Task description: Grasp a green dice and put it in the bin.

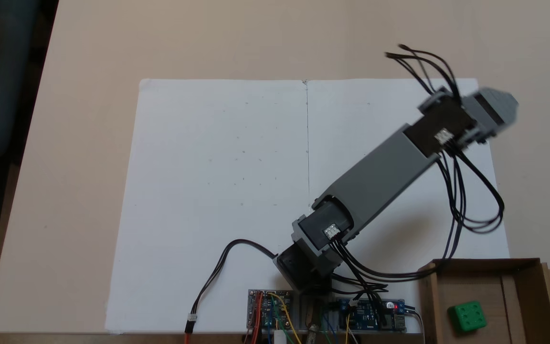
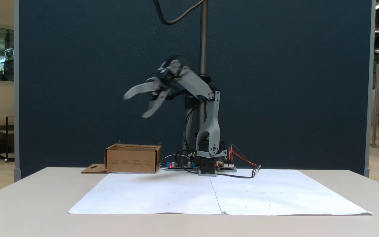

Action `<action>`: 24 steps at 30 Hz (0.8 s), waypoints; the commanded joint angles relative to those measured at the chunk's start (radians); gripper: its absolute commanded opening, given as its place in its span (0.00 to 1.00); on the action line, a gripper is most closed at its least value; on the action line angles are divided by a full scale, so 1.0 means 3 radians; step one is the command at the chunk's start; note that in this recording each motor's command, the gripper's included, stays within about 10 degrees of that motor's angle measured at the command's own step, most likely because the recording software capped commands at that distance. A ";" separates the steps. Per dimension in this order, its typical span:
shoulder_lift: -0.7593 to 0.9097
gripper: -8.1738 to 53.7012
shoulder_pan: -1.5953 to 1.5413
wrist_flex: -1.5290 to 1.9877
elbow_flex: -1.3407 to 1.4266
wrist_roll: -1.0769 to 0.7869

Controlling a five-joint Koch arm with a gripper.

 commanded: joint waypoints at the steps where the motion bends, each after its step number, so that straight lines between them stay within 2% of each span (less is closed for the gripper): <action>1: 0.0174 0.85 -0.0445 -0.0102 -0.0041 0.0210; 6: 0.0383 0.85 -0.1447 -0.0210 0.0199 0.0215; 12: 0.0608 0.84 -0.2199 -0.1027 0.0844 0.0205; 24: 0.1314 0.84 -0.2367 -0.2596 0.2812 0.0031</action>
